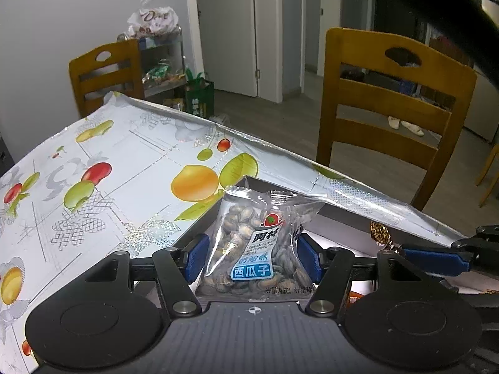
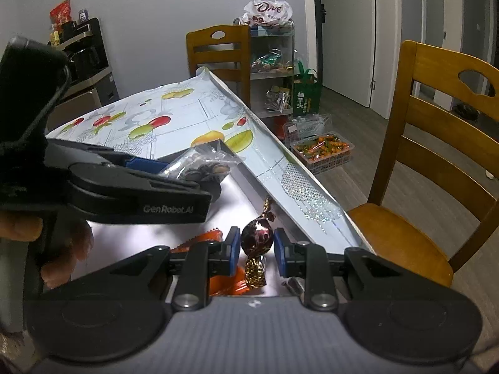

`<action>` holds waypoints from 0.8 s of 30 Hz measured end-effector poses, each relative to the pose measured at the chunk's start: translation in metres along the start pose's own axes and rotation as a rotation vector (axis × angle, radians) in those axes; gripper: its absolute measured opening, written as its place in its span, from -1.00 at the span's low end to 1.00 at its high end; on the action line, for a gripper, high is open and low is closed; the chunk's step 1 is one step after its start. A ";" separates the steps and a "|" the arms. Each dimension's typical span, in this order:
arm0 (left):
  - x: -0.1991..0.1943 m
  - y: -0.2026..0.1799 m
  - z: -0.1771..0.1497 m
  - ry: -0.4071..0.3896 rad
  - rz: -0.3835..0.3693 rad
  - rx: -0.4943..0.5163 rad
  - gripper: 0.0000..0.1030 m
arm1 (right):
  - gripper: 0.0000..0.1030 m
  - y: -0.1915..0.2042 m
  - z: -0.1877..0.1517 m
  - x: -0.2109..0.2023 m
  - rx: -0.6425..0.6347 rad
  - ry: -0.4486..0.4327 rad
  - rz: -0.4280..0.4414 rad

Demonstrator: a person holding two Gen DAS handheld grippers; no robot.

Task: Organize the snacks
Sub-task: 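Open the left gripper to drop the seed bag while the right releases the chocolate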

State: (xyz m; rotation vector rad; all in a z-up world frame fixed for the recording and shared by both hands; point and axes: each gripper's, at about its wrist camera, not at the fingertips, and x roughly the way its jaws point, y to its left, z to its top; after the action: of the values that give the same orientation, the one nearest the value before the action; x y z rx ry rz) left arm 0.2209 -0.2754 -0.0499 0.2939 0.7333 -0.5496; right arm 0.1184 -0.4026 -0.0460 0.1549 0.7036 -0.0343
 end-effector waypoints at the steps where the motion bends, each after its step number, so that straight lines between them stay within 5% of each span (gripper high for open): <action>1: 0.001 -0.001 0.000 0.003 0.002 0.002 0.22 | -0.55 0.000 0.000 0.000 0.006 -0.004 0.002; 11: 0.002 -0.002 -0.001 -0.001 0.006 -0.003 0.27 | -0.55 -0.001 0.001 0.000 0.017 -0.024 0.002; 24: -0.013 0.001 0.000 -0.029 0.001 -0.042 0.79 | -0.43 0.000 -0.003 -0.008 0.023 -0.026 -0.009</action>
State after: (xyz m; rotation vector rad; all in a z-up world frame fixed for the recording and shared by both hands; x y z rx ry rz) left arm 0.2133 -0.2699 -0.0405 0.2468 0.7157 -0.5363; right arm 0.1106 -0.4021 -0.0426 0.1735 0.6777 -0.0529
